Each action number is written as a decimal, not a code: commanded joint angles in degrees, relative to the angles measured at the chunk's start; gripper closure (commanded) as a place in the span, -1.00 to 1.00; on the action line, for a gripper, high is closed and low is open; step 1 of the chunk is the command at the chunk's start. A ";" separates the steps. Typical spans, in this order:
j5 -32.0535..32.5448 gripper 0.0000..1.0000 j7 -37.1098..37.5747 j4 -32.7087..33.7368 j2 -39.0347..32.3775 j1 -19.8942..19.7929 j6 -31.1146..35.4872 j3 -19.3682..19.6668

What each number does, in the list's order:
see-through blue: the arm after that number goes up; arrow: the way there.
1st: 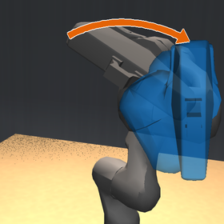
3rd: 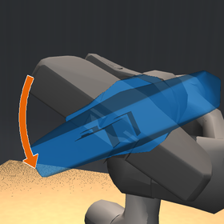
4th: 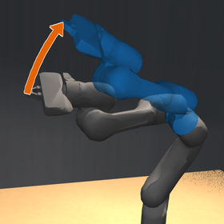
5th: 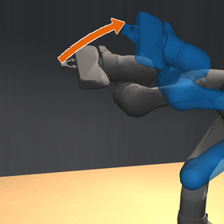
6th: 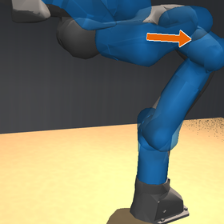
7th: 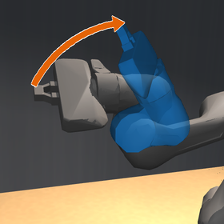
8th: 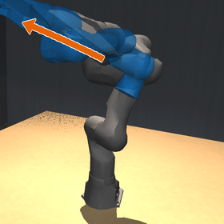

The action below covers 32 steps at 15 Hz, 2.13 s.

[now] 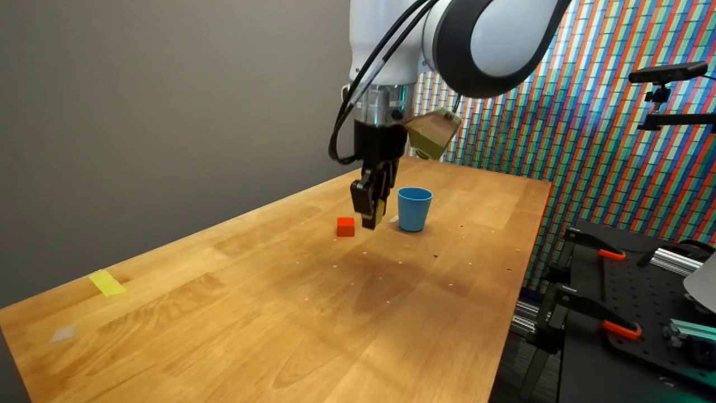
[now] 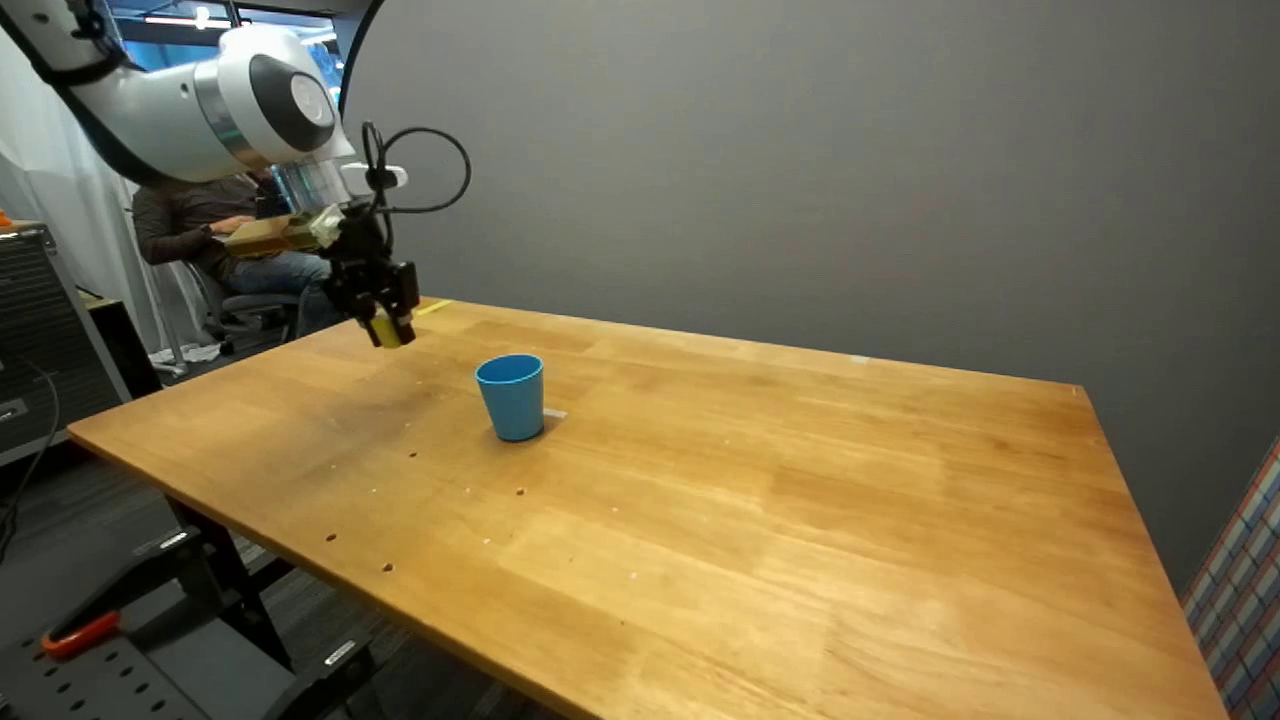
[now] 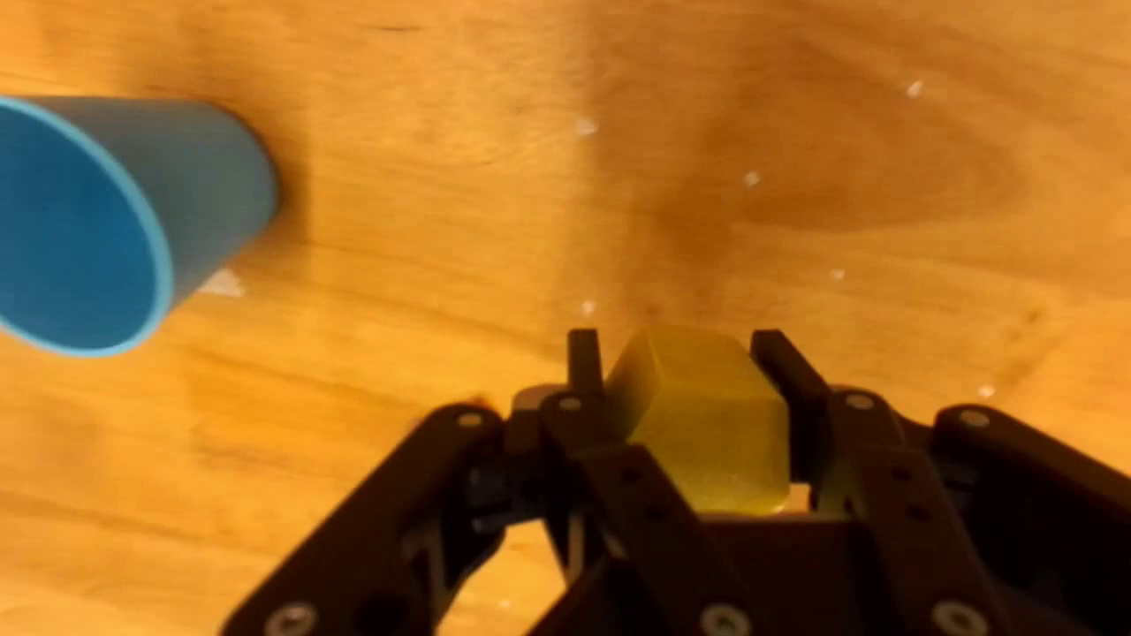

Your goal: Put the yellow block in the blue cup

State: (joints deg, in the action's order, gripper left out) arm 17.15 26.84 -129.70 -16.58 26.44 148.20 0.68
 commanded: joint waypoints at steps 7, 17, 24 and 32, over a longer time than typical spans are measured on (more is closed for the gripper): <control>0.25 0.52 2.93 -5.68 12.89 -15.63 -2.47 0.68; -9.95 0.51 0.46 -4.15 5.20 -19.50 -2.50 -0.01; -9.99 -0.56 0.91 -4.29 3.05 -18.81 0.58 0.97; -9.31 -1.00 -4.34 -8.53 15.86 -18.54 -3.30 -1.16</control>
State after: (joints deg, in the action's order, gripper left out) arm 7.81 25.59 -134.89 -9.33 7.99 147.64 0.80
